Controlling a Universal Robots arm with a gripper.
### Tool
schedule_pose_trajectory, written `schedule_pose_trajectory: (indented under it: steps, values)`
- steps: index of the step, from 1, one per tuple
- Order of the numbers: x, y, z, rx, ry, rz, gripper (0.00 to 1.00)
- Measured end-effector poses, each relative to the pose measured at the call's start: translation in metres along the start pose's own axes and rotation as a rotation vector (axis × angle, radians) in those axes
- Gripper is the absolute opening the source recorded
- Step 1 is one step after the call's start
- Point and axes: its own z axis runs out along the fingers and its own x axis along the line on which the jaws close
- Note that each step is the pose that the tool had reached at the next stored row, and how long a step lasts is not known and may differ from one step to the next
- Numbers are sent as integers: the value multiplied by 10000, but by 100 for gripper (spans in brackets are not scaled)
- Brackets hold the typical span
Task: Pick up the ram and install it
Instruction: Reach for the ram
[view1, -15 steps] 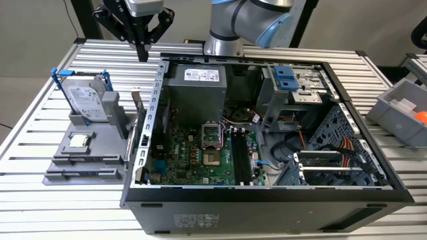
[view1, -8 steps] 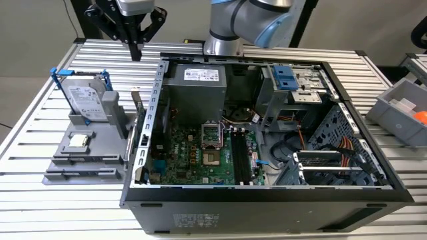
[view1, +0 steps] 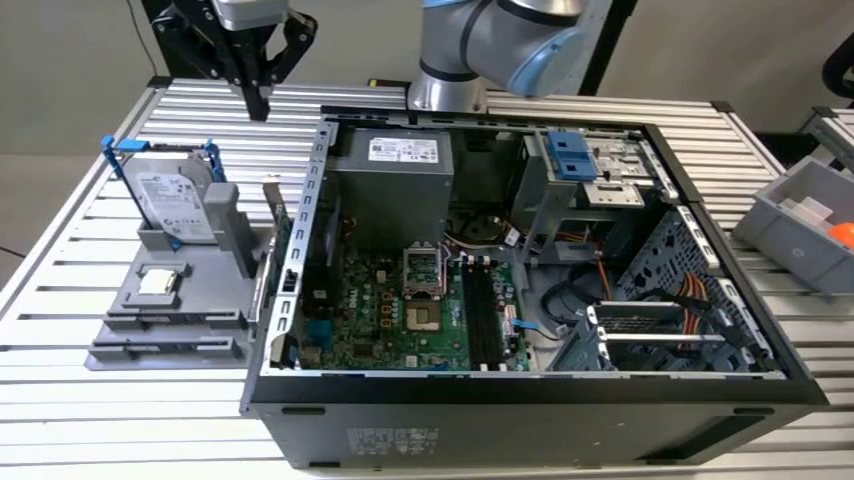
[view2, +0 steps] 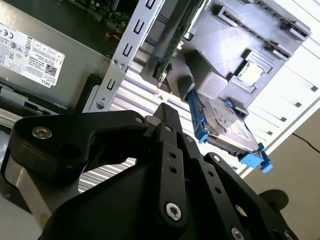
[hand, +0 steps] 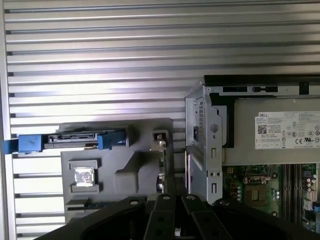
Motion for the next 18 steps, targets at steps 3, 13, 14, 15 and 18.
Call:
schedule_pose_trajectory:
  steps: [3, 13, 14, 15, 18]
  values:
    - [45, 5, 0, 0, 1, -15, 0]
    - [203, 23, 1, -1, 2, -58, 0]
    - [222, 26, 1, 0, 2, -61, 0]
    - [239, 29, 1, 0, 2, -64, 0]
    - [296, 40, 1, 0, 3, -74, 0]
